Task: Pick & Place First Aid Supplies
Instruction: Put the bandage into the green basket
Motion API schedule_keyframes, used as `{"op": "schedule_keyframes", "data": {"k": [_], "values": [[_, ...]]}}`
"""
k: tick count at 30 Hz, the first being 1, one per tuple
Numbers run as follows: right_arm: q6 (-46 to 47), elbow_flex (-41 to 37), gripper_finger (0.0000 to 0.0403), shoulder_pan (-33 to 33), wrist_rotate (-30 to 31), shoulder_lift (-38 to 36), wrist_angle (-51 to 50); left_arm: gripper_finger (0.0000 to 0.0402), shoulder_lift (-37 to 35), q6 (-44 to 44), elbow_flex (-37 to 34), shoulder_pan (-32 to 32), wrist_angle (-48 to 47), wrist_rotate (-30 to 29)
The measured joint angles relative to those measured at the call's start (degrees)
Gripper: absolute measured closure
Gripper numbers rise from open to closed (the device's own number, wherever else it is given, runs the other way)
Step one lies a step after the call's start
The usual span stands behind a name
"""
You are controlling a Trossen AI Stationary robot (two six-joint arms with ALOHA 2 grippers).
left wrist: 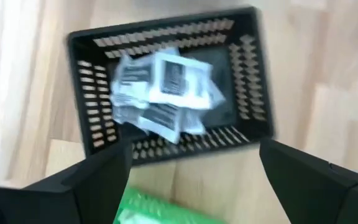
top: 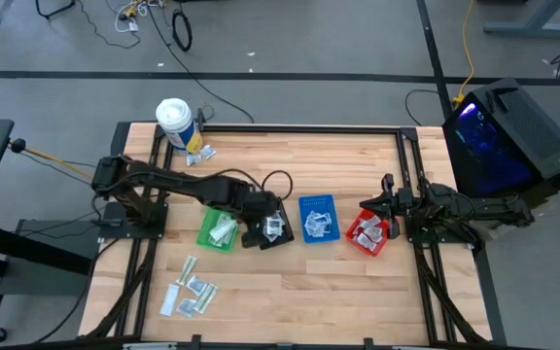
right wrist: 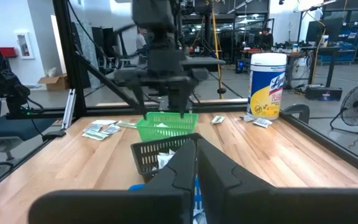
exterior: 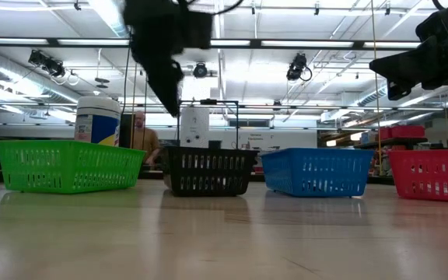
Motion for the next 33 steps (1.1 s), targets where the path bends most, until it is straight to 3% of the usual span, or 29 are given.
{"op": "schedule_keyframes", "data": {"k": [5,11,20,28,33], "values": [[0.0,0.0,0.0380,0.0,0.0,0.0,0.0,0.0041,-1.2,3.1,2.4,-4.4,-7.3,0.1],[0.0,0.0,0.0380,0.0,0.0,0.0,0.0,0.0042,-1.8,0.1,2.4,-8.9,-13.6,0.1],[0.0,0.0,0.0380,0.0,0.0,0.0,0.0,0.0042,-1.8,-24.0,2.4,-15.0,-23.0,1.3],[0.0,0.0,0.0380,0.0,0.0,0.0,0.0,0.0042,-1.8,-44.4,2.3,-20.9,-21.9,5.8],[0.0,0.0,0.0380,0.0,0.0,0.0,0.0,0.0042,-1.7,-50.6,2.1,-24.7,-20.9,6.1]]}}
